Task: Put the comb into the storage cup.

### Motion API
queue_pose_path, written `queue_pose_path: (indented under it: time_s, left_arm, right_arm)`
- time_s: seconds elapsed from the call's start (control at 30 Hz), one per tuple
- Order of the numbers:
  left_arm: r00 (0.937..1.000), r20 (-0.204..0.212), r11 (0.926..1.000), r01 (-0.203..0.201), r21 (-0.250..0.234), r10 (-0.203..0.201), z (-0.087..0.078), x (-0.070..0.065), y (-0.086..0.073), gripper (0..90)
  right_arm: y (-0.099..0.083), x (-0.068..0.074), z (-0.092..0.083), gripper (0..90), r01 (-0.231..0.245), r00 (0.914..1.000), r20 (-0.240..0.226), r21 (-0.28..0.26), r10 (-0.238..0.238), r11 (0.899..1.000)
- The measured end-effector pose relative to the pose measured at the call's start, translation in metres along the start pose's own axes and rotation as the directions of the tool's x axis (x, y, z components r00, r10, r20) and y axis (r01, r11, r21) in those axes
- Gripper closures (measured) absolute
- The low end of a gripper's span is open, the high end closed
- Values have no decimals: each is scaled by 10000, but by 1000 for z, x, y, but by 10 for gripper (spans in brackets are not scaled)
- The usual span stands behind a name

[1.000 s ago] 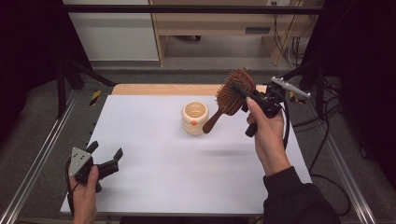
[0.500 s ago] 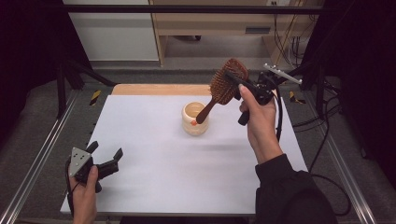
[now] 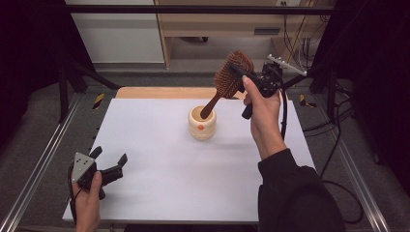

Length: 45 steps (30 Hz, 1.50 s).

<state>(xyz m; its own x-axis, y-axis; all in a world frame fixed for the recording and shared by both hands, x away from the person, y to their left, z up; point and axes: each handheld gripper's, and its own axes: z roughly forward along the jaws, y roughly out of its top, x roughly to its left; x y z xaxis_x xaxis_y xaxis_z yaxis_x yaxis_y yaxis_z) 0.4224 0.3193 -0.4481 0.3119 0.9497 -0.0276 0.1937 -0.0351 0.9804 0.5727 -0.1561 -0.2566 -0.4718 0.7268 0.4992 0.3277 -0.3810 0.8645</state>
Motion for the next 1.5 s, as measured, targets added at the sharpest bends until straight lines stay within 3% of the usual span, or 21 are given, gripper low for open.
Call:
queue_pose_path:
  time_s: [0.83,1.5]
  left_arm:
    - [10000,88,10000,3,59,-4,2,0,-1,39]
    - [9998,173,9999,-39,93,37,3,-1,0,39]
  right_arm:
    - [6,-5,26,500,129,9991,394,-219,-120,9997]
    - [5,0,33,499,768,9949,674,-134,-757,9970]
